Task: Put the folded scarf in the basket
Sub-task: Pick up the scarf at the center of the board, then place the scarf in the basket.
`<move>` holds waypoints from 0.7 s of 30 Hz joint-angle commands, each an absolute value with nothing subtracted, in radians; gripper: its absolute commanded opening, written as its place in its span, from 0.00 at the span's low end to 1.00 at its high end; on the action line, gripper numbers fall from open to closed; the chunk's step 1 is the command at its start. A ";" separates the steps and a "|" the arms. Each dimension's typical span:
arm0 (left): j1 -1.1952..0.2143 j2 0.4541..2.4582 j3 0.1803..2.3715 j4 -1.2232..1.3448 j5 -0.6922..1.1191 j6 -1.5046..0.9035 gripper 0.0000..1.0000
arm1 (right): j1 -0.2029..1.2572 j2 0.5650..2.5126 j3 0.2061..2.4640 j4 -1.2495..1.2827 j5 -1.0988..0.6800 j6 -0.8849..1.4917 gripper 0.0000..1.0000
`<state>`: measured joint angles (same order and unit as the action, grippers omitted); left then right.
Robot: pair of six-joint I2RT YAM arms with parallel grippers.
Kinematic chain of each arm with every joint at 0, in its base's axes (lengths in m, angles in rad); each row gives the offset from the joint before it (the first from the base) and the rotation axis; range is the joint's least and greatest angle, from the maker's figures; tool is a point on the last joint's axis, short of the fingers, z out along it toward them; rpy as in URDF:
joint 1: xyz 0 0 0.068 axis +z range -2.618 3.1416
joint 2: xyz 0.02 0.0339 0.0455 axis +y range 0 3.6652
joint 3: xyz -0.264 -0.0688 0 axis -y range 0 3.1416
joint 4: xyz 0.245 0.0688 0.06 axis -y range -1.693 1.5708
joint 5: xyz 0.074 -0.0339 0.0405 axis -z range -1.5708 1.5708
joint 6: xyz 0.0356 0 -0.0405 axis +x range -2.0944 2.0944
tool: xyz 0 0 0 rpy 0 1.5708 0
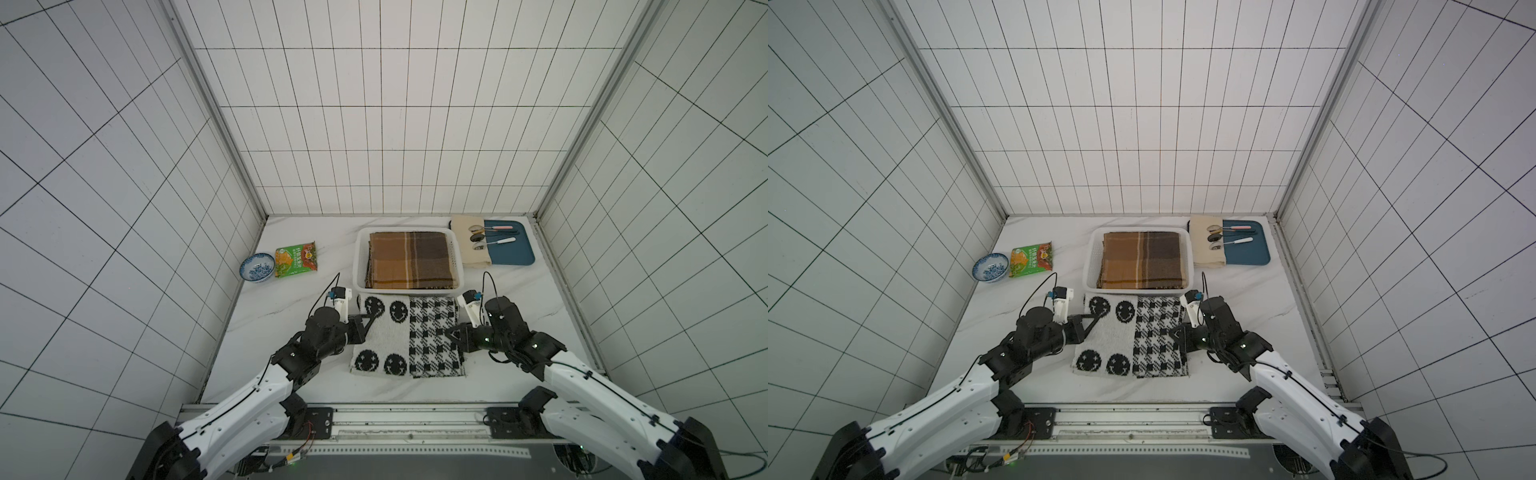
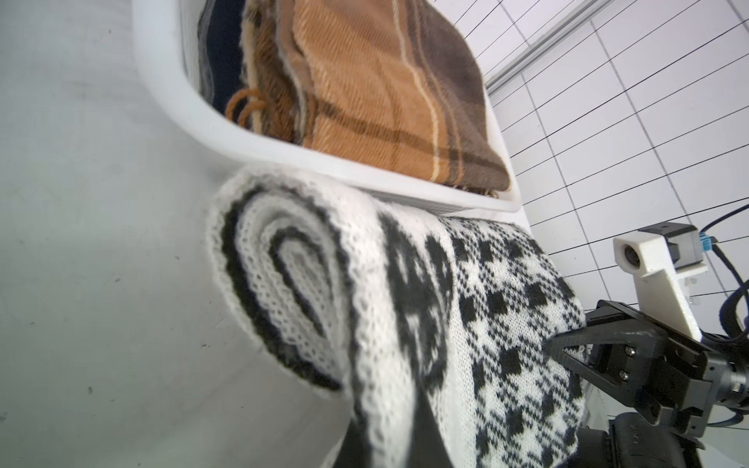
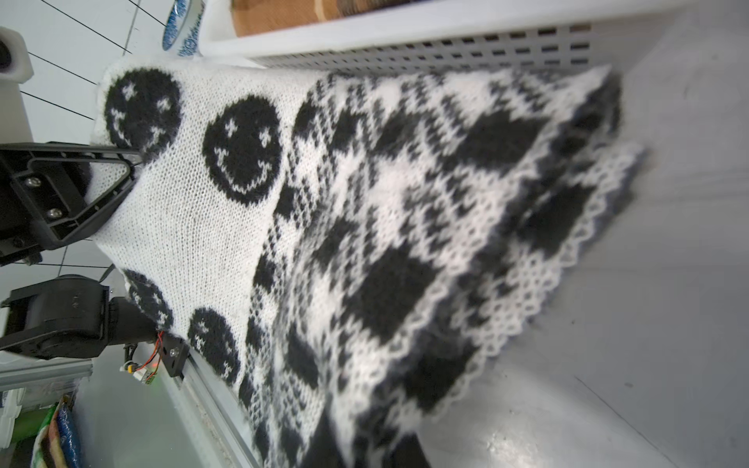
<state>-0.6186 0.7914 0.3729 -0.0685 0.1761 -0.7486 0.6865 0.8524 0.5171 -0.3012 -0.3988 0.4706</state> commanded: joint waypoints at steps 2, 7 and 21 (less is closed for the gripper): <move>-0.629 0.759 0.489 -0.181 0.163 -0.715 0.00 | 0.692 0.830 0.671 -0.463 -0.364 0.418 0.00; -0.627 0.826 0.651 -0.205 0.052 -0.655 0.00 | 0.655 0.896 0.867 -0.557 -0.300 0.349 0.00; -0.465 1.444 1.158 -0.122 -0.011 -0.513 0.00 | 0.343 1.517 1.427 -0.567 -0.428 0.238 0.00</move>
<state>-0.4965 1.3796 1.0786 -0.1730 0.0044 -0.5598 0.3824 1.4517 1.3190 -0.5591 -0.4099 0.2745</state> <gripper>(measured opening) 0.092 0.106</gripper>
